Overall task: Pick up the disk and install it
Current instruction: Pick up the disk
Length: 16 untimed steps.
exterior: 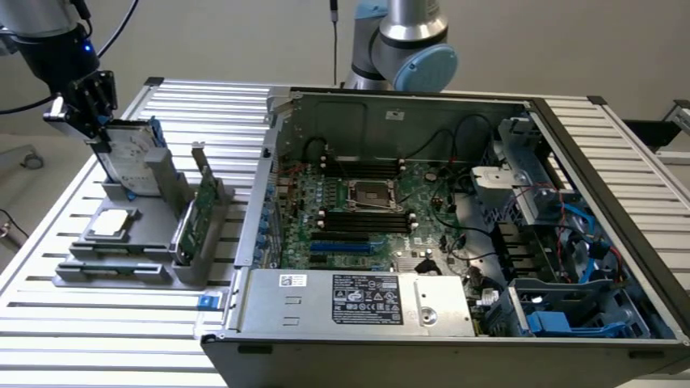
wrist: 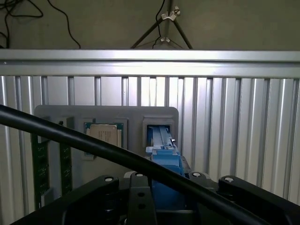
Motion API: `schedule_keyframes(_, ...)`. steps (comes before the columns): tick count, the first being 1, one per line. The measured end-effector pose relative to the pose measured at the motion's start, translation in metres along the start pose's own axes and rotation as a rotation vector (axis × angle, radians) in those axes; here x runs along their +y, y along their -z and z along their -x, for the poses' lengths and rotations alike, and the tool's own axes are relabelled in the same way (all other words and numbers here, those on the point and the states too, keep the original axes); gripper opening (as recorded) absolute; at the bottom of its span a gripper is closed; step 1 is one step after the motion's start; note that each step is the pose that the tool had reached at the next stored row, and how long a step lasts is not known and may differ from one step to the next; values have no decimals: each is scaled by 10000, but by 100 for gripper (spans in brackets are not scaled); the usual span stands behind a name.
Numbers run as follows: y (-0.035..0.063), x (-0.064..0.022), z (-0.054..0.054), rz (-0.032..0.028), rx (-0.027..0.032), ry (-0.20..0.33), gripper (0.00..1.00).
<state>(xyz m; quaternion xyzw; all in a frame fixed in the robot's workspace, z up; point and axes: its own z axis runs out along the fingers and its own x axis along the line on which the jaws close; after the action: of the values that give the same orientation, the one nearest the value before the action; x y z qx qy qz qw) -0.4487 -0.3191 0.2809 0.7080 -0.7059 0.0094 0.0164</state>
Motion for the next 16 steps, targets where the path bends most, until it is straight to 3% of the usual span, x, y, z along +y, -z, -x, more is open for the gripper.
schedule_keyframes(16,0,0,-1,1,6,-35,32)
